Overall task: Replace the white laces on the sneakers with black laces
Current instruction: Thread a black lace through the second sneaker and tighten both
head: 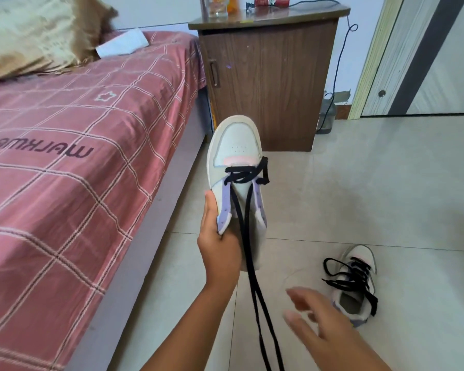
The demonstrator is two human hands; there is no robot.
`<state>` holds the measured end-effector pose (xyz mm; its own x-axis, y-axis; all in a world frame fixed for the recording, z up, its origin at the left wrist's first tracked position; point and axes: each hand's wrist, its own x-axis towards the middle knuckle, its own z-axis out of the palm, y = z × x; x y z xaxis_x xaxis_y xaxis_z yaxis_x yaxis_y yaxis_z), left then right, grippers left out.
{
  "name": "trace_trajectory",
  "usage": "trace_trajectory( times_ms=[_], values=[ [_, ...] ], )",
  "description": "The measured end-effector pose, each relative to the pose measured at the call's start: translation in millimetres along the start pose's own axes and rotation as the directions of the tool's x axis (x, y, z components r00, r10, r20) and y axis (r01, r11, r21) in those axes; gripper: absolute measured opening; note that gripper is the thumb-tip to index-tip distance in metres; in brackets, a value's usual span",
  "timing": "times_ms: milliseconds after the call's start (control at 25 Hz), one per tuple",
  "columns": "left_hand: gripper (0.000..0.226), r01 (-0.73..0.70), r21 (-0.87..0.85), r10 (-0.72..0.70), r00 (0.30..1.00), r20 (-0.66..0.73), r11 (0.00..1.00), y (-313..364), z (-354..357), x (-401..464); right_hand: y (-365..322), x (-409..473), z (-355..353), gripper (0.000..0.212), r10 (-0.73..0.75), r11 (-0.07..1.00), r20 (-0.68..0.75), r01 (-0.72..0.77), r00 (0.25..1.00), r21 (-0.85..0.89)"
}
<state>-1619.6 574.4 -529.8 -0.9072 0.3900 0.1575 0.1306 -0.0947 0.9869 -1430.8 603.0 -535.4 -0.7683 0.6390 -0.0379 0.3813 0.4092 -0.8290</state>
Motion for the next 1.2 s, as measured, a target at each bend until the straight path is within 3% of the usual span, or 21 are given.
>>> trace_trajectory(
  times_ms=[40,80,160,200,360,440,600,680,720,800,880,920,1000,1160,1200],
  values=[
    [0.064,-0.021,0.019,0.021,1.0,0.0,1.0,-2,0,-3,-19,14,0,0.034,-0.025,0.997,-0.117,0.033,0.993,0.064],
    [0.068,-0.038,0.048,0.038,0.999,-0.005,0.998,-2,0,-7,-29,33,-5,0.015,-0.161,0.986,-0.281,0.167,0.946,-0.005],
    [0.072,-0.092,0.056,0.091,0.996,0.016,0.994,4,6,-12,-47,66,-1,0.021,-0.386,0.92,-0.482,0.293,0.787,-0.258],
    [0.072,-0.109,0.061,0.109,0.994,0.016,0.992,5,7,-15,-59,74,3,0.026,-0.417,0.903,-0.537,0.268,0.734,-0.335],
    [0.068,-0.165,0.122,0.17,0.985,-0.035,0.979,14,10,-25,-77,100,18,0.028,-0.345,0.896,-0.61,0.056,0.713,-0.441],
    [0.068,-0.185,0.13,0.193,0.98,-0.046,0.974,21,14,-27,-77,107,21,0.024,-0.281,0.937,-0.64,0.06,0.715,-0.344],
    [0.06,-0.151,0.056,0.156,0.983,-0.097,0.987,26,12,-21,-85,95,15,0.027,-0.286,0.958,-0.567,0.211,0.772,-0.196],
    [0.078,-0.169,0.126,0.183,0.976,-0.114,0.978,22,7,-17,-93,91,5,0.022,-0.047,0.982,-0.421,0.118,0.906,0.145],
    [0.084,-0.173,0.155,0.191,0.975,-0.111,0.973,18,4,-16,-98,91,-3,0.019,0.103,0.936,-0.274,0.0,0.956,0.353],
    [0.085,-0.18,0.197,0.203,0.973,-0.106,0.964,14,3,-15,-99,94,-11,0.019,0.229,0.839,-0.149,-0.117,0.962,0.531],
    [0.083,-0.194,0.216,0.22,0.97,-0.106,0.957,16,3,-15,-98,96,-9,0.022,0.175,0.927,-0.256,-0.072,0.951,0.368],
    [0.083,-0.224,0.225,0.25,0.964,-0.093,0.948,15,4,-15,-98,96,-6,0.025,0.094,0.985,-0.329,-0.041,0.939,0.166],
    [0.083,-0.335,0.224,0.353,0.935,-0.042,0.915,11,3,-14,-98,98,2,0.03,-0.058,0.992,-0.41,0.005,0.91,-0.128],
    [0.064,-0.481,0.394,0.526,0.851,-0.005,0.783,-4,6,-11,-98,110,2,0.029,0.007,0.993,-0.472,-0.063,0.881,-0.103],
    [0.062,-0.488,0.399,0.539,0.842,-0.02,0.777,-7,7,-10,-97,112,2,0.029,-0.041,0.984,-0.519,-0.056,0.854,-0.169]
  ],
)
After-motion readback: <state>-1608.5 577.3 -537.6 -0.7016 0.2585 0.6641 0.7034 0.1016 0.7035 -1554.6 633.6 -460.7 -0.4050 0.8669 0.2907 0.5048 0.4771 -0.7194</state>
